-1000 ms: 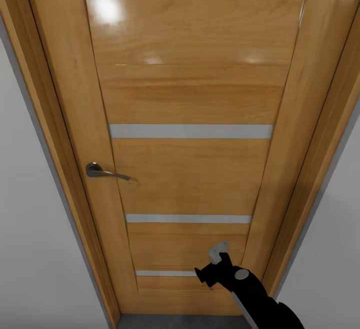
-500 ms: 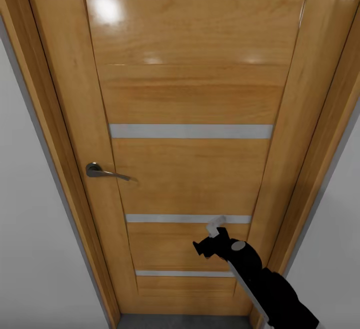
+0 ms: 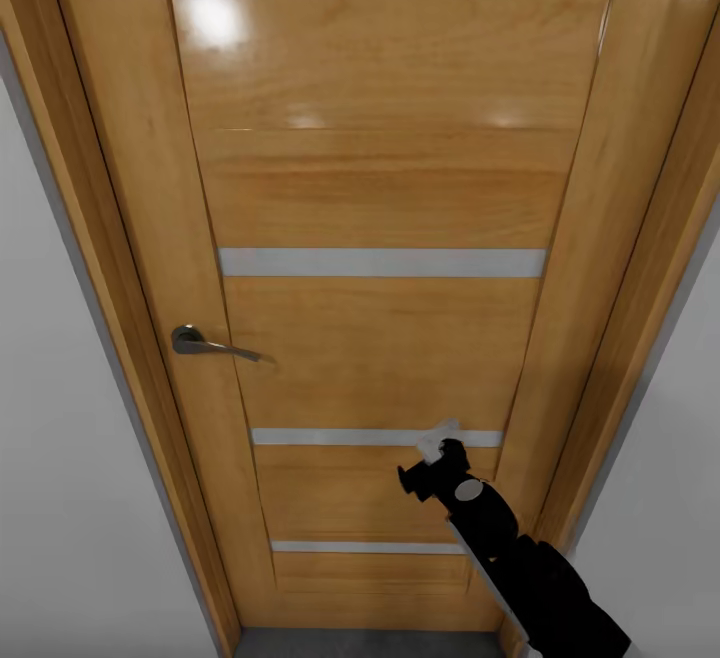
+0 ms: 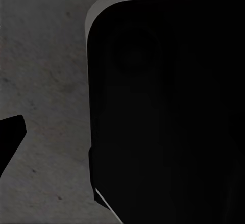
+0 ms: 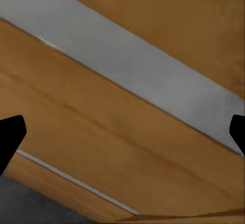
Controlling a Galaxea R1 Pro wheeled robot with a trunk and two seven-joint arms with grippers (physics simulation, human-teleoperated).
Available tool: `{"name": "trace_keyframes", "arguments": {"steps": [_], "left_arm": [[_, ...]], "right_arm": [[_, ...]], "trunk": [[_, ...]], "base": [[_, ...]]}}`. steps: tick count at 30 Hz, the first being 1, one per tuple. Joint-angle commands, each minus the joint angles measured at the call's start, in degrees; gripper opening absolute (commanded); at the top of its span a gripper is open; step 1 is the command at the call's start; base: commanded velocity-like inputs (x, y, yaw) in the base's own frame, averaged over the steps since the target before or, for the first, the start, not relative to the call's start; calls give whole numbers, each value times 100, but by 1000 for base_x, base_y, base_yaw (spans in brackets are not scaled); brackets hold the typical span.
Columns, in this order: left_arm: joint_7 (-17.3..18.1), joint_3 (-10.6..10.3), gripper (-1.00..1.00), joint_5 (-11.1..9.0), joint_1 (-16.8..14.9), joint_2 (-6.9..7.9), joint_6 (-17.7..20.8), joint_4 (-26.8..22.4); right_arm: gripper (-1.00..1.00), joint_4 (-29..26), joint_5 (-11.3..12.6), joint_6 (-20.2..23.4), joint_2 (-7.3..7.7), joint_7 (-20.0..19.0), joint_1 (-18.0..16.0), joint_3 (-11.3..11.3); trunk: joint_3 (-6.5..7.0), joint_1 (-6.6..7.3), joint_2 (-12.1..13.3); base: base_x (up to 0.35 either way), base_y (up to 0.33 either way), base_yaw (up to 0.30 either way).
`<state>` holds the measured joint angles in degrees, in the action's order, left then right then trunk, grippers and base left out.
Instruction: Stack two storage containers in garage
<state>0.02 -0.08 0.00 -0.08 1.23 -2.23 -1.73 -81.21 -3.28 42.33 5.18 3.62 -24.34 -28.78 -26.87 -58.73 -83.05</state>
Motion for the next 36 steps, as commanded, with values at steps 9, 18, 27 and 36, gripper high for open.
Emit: {"name": "trace_keyframes", "arguments": {"steps": [9, 18, 27, 36], "left_arm": [[1, -1, 100, 0, -1, 0, -15, -1], [1, -1, 100, 0, -1, 0, -15, -3], [0, -1, 100, 0, -1, 0, -15, -1], [-1, -1, 100, 0, -1, 0, -15, -2]], "right_arm": [[100, 180, -537, 36, -393, 402, -357, -14], [100, 1587, -525, -45, -648, 454, -1376, -13], [100, 1609, -550, -19, -836, 446, -1424, -21], [100, 1542, -560, -12, -895, 420, -1424, -22]], "trunk": [[-6, 0, -3], [-6, 0, -3], [-6, 0, -3], [-6, 0, -3]], "base": [[0, 0, 0], [0, 0, 0], [0, 0, 0], [0, 0, 0]]}}
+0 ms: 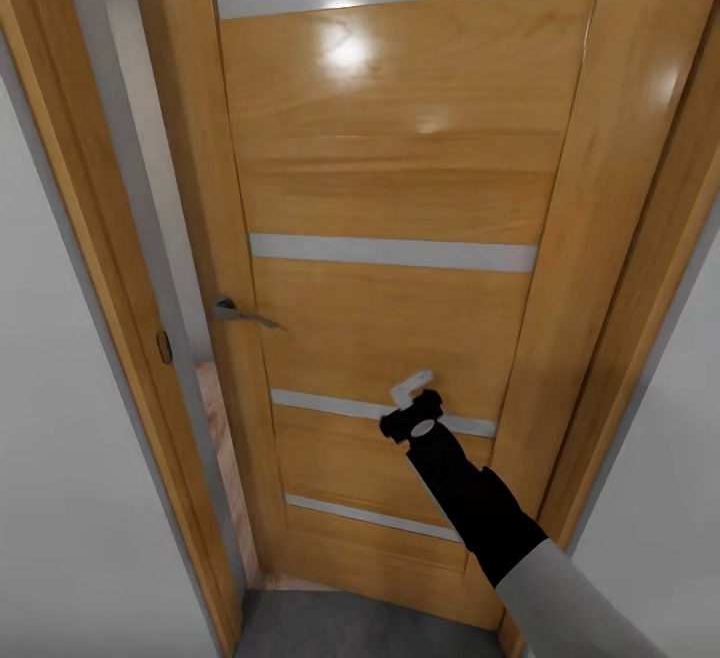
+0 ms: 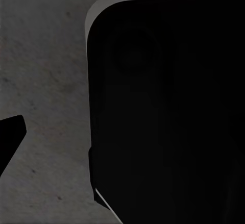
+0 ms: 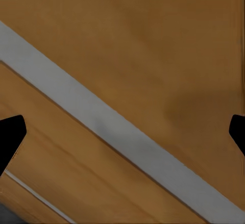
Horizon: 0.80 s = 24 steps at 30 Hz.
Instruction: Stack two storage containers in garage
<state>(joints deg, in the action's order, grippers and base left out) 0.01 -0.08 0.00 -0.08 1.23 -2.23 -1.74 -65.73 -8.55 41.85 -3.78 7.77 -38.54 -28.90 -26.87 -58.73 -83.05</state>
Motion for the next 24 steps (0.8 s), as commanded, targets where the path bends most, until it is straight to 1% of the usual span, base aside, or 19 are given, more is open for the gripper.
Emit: {"name": "trace_keyframes", "arguments": {"steps": [1, 3, 4, 5, 6, 7, 8, 9, 12, 13, 20, 21, 24], "left_arm": [[-3, 2, 100, 0, -1, 1, -15, -1], [2, 0, 100, 0, -1, 1, -15, -1], [-2, 0, 100, 0, -1, 1, -15, 0], [1, -1, 100, 0, -1, 1, -15, 0], [-1, -1, 100, 0, -1, 1, -15, -1], [-2, -1, 100, 0, -1, 1, -15, 0], [-5, -1, 100, 0, -1, 1, -15, 1], [-1, -1, 100, 0, -1, 1, -15, 1], [3, -1, 100, 0, -1, 1, -15, -1], [5, -1, 100, 0, -1, 1, -15, -1], [-1, -1, 100, 0, -1, 1, -15, -2], [1, -1, 100, 0, -1, 1, -15, -2], [1, -1, 100, 0, -1, 1, -15, -2]], "right_arm": [[100, -34, -32, 43, -5, -1, -5, -11], [100, -61, -38, 54, -36, -3, -5, -11], [100, -71, -43, 60, -86, -3, -5, -11], [100, -77, -48, 63, -157, 0, -5, -14], [100, -80, -50, 64, -196, 1, -5, -15], [100, -76, -55, 66, -304, 3, -8, -17], [100, -57, -53, 67, -364, 4, -30, -18], [100, -2, -44, 68, -447, 6, -123, -19], [100, 295, -31, 46, -559, 12, -348, -19], [100, 459, -32, 27, -622, 13, -459, -19], [100, 791, -32, 8, -622, 28, -747, -20], [100, 983, -31, -3, -622, 33, -868, -20], [100, 1361, -32, -51, -622, 38, -1093, -20]], "trunk": [[-6, 0, -3], [-6, 0, -3], [-6, 0, -3], [-6, 0, -3], [-6, 0, -3], [-6, 0, -3], [-6, 0, -3], [-6, 0, -3], [-6, 0, -3], [-6, 0, -3], [-6, 0, -3], [-6, 0, -3], [-6, 0, -3]], "base": [[0, 0, 0], [0, 0, 0], [0, 0, 0], [0, 0, 0], [0, 0, 0], [0, 0, 0], [0, 0, 0], [0, 0, 0], [0, 0, 0], [0, 0, 0], [0, 0, 0], [0, 0, 0], [0, 0, 0]]}}
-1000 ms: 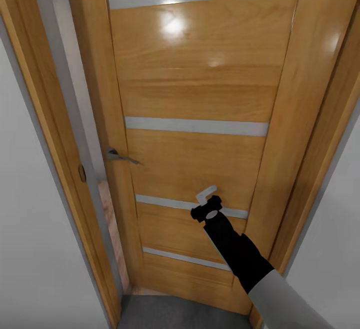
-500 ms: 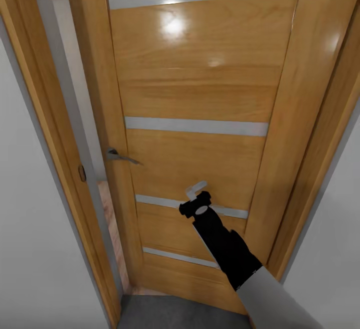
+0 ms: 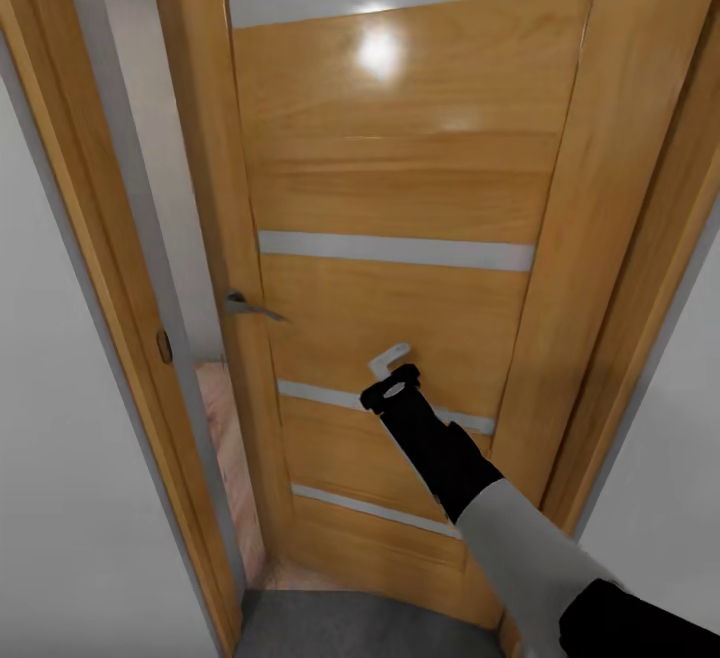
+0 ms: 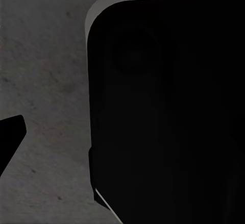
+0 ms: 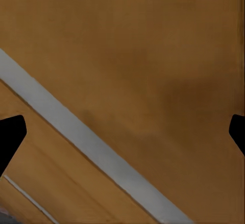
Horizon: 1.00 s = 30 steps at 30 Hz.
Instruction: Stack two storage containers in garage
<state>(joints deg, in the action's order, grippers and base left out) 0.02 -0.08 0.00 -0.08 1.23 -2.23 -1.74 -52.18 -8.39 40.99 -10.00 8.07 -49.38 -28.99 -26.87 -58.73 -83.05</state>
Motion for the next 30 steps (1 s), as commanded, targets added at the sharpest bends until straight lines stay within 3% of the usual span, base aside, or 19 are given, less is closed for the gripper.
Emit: {"name": "trace_keyframes", "arguments": {"steps": [1, 6, 24, 27, 30], "left_arm": [[-4, -1, 100, 0, -1, 1, -15, -2], [2, -1, 100, 0, -1, 1, -15, -2], [-1, -1, 100, 0, -1, 1, -15, -1], [2, -1, 100, 0, -1, 1, -15, 0], [0, -1, 100, 0, -1, 1, -15, 0]], "right_arm": [[100, 149, -47, -3, 0, 9, -89, -10], [100, 849, -37, -185, 0, 18, -497, -4], [100, 2139, -2, -530, 0, 157, -1343, -7], [100, 2721, 67, -666, 0, 190, -1726, -2], [100, 2939, 161, -770, 0, 193, -1852, -2]], "trunk": [[-6, 0, -3], [-6, 0, -3], [-6, 0, -3], [-6, 0, -3], [-6, 0, -3]], "base": [[0, 0, 0], [0, 0, 0], [0, 0, 0], [0, 0, 0], [0, 0, 0]]}}
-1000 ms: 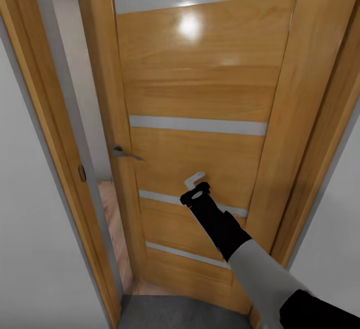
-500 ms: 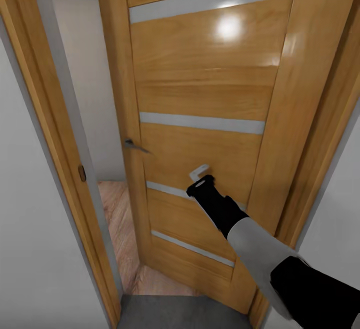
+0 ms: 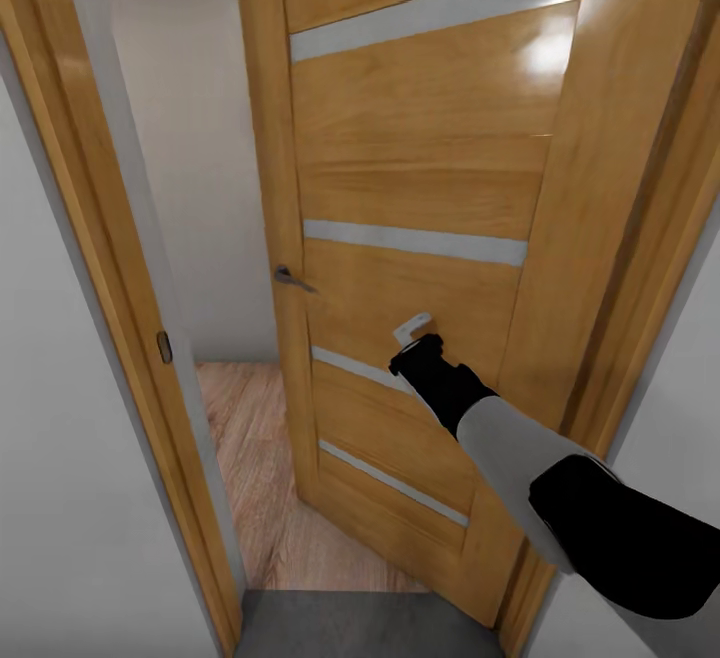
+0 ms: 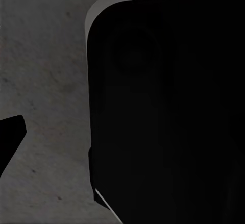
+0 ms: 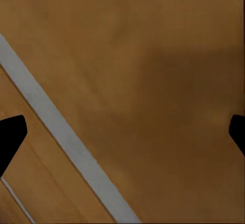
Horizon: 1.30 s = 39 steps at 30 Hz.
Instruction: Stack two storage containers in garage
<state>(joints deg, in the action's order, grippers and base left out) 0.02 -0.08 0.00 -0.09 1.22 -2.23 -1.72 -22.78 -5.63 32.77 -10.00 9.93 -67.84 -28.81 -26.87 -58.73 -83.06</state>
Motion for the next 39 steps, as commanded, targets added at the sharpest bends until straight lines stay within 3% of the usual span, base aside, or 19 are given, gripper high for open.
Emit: {"name": "trace_keyframes", "arguments": {"steps": [1, 15, 24, 39], "left_arm": [[3, -1, 100, 0, 0, 1, -14, -3], [2, 3, 100, 0, 0, 1, -14, -4], [1, -1, 100, 0, 0, 1, -14, -3], [-7, 2, 100, 0, 0, 1, -14, -3]], "right_arm": [[100, 37, -95, 34, 0, 8, -29, -20], [100, -132, -61, 84, 0, 181, -71, -20], [100, -844, -79, 667, 0, 218, -71, -33], [100, -770, -40, 599, 0, 281, -163, -63]], "trunk": [[-6, 0, -2], [-6, 0, -2], [-6, 0, -2], [-6, 0, -2]], "base": [[0, 0, 0], [0, 0, 0], [0, 0, 0], [0, 0, 0]]}}
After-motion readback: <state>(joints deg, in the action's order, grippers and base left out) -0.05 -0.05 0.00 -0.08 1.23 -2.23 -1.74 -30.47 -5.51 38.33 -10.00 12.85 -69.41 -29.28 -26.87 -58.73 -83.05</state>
